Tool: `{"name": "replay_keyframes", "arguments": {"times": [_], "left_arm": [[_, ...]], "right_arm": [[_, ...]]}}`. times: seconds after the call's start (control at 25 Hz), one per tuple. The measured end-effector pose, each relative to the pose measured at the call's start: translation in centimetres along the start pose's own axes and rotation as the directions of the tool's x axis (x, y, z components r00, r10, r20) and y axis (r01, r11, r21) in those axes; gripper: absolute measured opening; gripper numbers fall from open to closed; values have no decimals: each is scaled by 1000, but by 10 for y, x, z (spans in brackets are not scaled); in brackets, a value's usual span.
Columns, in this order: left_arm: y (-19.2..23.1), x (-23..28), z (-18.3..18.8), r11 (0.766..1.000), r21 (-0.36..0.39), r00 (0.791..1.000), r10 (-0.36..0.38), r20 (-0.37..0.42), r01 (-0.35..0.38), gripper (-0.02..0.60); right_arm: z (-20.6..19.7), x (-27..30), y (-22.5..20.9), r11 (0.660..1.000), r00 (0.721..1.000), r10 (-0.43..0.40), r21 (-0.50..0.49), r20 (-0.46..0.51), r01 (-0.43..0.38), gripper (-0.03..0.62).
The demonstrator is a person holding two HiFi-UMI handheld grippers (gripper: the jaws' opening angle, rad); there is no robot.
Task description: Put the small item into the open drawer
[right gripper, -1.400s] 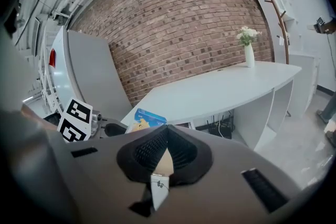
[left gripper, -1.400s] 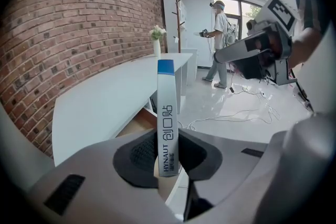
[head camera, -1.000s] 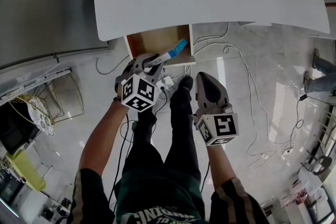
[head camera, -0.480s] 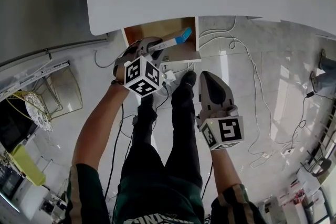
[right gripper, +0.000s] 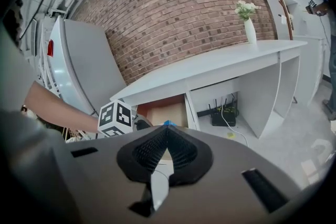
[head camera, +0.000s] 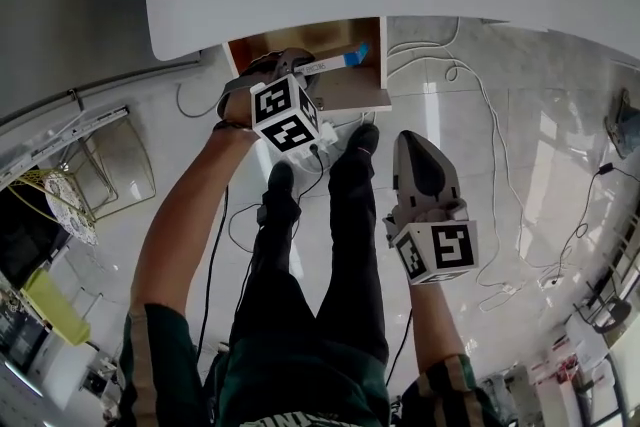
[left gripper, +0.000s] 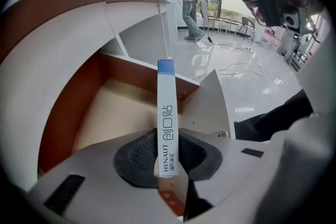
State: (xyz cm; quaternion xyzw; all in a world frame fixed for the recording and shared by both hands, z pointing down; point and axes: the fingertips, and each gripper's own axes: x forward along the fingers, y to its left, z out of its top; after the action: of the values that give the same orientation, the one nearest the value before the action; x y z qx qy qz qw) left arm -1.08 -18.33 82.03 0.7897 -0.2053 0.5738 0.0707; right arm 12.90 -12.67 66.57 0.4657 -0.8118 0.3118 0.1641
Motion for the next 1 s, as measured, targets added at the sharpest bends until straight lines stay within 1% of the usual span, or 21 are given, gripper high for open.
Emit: {"name": "replay_keyframes", "arguments": {"times": [0.16,0.4,0.64,0.8,1.0], "left_arm": [[-2,15,-13,999,30,997,-39,-69,41,87],[-9,32,-30,991,95,986,-85,-141,99,87],[-9,42,-39,986,82,975,-132,-180,148,87],[-10,43,-42,973,101,960,-182,-211,207,87],[-19,51,-45,951,87,932,-269,-244,298,87]], "right_arm": [[-9,3,0,1000,1000,7,11,-12,-7,23],[-17,6,4,1000,999,5,28,-33,-4,23],[-19,6,1,999,999,0,40,-39,2,23],[-19,4,3,999,999,-4,52,-46,6,23],[-24,4,-1,998,998,-11,65,-58,15,23]]}}
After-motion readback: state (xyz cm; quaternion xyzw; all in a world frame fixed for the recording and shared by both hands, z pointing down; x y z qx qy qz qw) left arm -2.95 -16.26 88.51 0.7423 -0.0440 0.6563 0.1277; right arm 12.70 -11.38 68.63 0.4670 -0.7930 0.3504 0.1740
